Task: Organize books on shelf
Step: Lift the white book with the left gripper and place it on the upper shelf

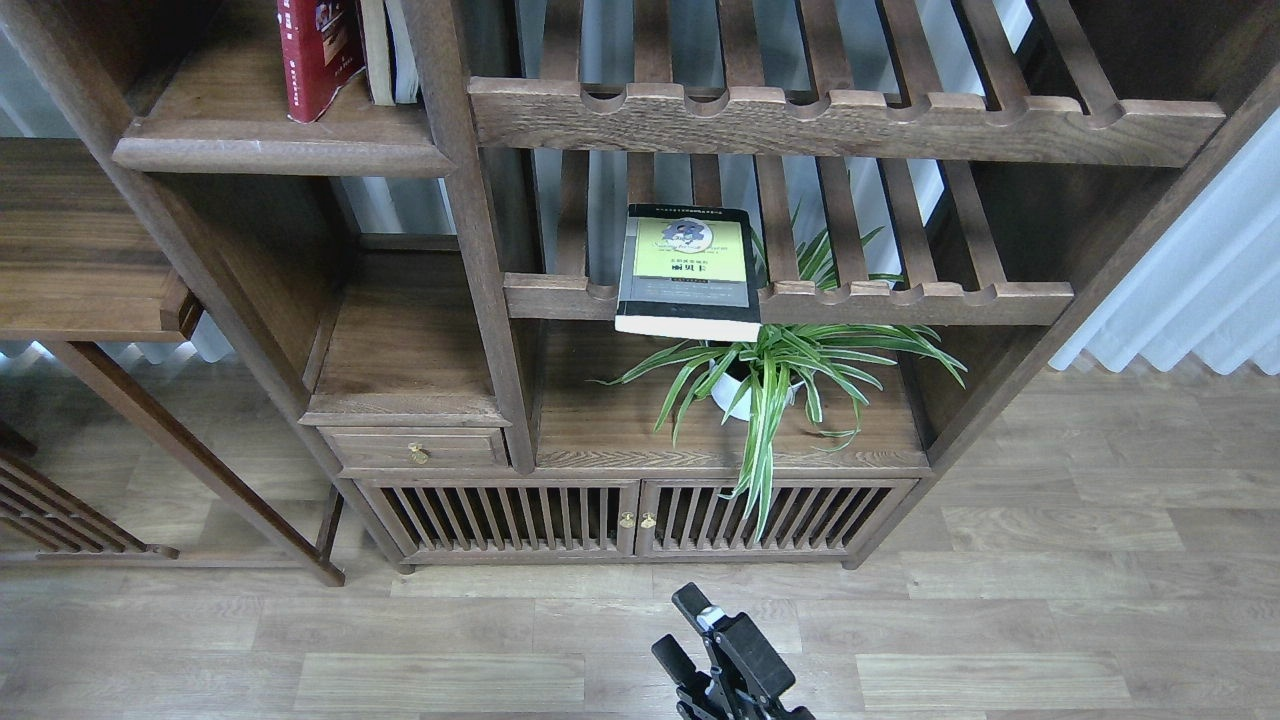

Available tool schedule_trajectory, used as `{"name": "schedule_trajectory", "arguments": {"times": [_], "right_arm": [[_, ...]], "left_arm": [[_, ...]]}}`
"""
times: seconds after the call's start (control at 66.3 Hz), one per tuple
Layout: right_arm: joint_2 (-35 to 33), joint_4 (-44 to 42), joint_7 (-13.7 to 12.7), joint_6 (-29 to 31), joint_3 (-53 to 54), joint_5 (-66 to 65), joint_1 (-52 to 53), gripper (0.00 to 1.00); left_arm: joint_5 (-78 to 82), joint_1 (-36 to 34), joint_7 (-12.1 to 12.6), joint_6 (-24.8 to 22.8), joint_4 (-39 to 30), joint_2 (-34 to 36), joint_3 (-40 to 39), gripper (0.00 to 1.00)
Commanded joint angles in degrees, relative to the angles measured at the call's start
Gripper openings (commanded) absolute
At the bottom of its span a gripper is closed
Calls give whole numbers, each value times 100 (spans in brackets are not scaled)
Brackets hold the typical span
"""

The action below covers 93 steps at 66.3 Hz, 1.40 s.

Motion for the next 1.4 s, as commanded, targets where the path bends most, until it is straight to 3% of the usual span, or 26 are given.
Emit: {"name": "schedule_trajectory", "arguments": {"times": [0.0, 0.151, 0.302, 0.377, 0.483, 0.573, 0.603, 0.799, 1.071, 1.131, 1.146, 1.191, 1.297, 1.312, 1.388], "right_arm": [[30, 4, -8, 0, 0, -1, 58, 99], [56, 13, -8, 0, -9, -1, 111, 99], [65, 31, 0, 0, -9, -1, 120, 99], [74, 39, 0, 0, -9, -1, 155, 99], [126, 57, 0, 0, -9, -1, 225, 99], [135, 57, 0, 0, -9, -1, 251, 99], [144, 57, 0, 0, -9, -1, 269, 99], [144, 66, 0, 0, -106, -1, 269, 99], [144, 66, 0, 0, -106, -1, 269, 99], [144, 66, 0, 0, -106, -1, 269, 99], [135, 66, 0, 0, -106, -1, 269, 99], [144, 66, 0, 0, -114, 8, 269, 99], [144, 66, 0, 0, -106, -1, 269, 99], [135, 66, 0, 0, -114, -1, 269, 99], [144, 66, 0, 0, -114, -1, 269, 99]], "left_arm": [[7, -39, -276, 0, 125, -156, 257, 3], [16, -214, -347, 0, 362, -296, 564, 2], [350, -382, -707, 0, 467, -323, 907, 1], [675, -417, -1041, 0, 626, -332, 978, 0], [1044, -434, -1787, 0, 950, -516, 1013, 1], [1097, -443, -2122, 0, 1083, -622, 1092, 2], [1089, -443, -2359, 0, 1240, -666, 1215, 2], [1071, -399, -3097, 0, 1706, -982, 1364, 2], [1071, -320, -3739, 0, 1935, -1140, 1611, 6], [1062, -303, -3748, 0, 1944, -1158, 1611, 16], [1053, -303, -3722, 0, 1935, -1167, 1619, 26], [1045, -285, -3739, 0, 1927, -1211, 1619, 43], [1036, -267, -3722, 0, 1909, -1272, 1619, 50], [1036, -259, -3748, 0, 1900, -1272, 1619, 60], [1027, -250, -3748, 0, 1891, -1263, 1584, 71]]}}
